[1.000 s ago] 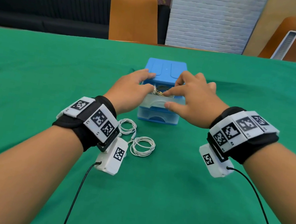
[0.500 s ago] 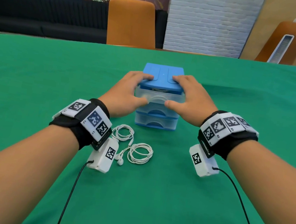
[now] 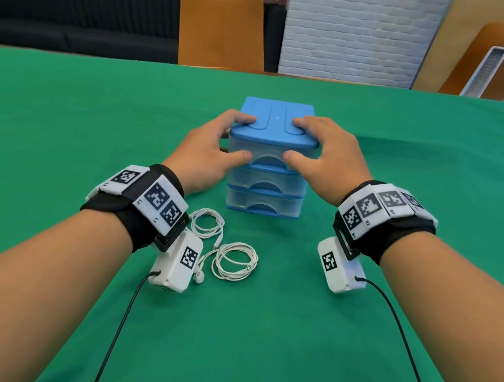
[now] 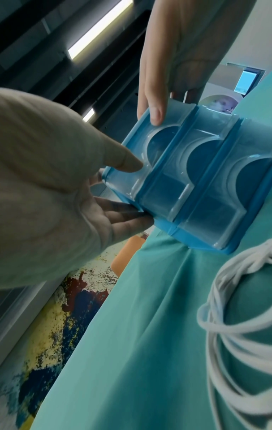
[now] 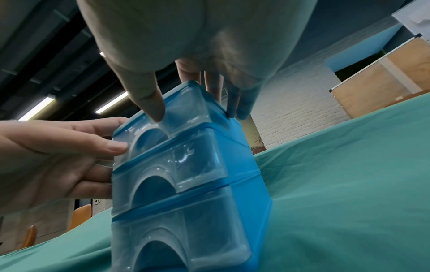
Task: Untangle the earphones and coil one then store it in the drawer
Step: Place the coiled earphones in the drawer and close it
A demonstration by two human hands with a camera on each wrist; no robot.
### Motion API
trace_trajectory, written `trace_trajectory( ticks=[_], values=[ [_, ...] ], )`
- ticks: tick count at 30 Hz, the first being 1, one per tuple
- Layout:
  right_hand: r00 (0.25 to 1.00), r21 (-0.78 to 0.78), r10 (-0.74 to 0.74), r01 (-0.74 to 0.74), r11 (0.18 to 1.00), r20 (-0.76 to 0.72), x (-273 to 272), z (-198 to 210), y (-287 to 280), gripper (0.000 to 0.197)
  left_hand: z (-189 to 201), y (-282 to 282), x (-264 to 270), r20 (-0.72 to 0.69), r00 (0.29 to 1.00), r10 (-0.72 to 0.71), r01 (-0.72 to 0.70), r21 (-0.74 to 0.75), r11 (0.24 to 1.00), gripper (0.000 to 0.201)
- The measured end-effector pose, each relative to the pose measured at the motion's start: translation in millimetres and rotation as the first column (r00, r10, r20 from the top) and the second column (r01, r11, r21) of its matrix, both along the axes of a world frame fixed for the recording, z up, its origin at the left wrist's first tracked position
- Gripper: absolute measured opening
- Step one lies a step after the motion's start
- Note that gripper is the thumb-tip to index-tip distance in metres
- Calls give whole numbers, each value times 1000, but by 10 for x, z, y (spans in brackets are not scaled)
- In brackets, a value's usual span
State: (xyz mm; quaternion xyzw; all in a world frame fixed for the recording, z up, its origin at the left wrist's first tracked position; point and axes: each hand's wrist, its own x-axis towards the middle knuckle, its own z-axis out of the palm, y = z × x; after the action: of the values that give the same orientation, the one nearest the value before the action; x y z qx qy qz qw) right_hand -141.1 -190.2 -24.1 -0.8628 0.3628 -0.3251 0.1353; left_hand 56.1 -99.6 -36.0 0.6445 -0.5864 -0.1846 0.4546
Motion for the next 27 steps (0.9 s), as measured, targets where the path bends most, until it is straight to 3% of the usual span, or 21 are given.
trace_trajectory(
  ticks=[15,22,24,27],
  values=[
    [1000,8,-17,17,1000,23,22,-18,24,54,-13,-26,14,-7,1000,15,-15,-6,1000,43],
    [995,29,-18,21,999,-99,-8,89,51,61,45,56,-56,34,998,44,-45,46,998,53],
    [989,38,-21,27,999,-148,-16,131,62,62,38,113,-96,-11,993,121,-121,42,992,53],
    [980,49,-36,46,998,-193,-2,169,89,61,16,175,-146,-198,948,250,-239,79,968,44]
  ],
)
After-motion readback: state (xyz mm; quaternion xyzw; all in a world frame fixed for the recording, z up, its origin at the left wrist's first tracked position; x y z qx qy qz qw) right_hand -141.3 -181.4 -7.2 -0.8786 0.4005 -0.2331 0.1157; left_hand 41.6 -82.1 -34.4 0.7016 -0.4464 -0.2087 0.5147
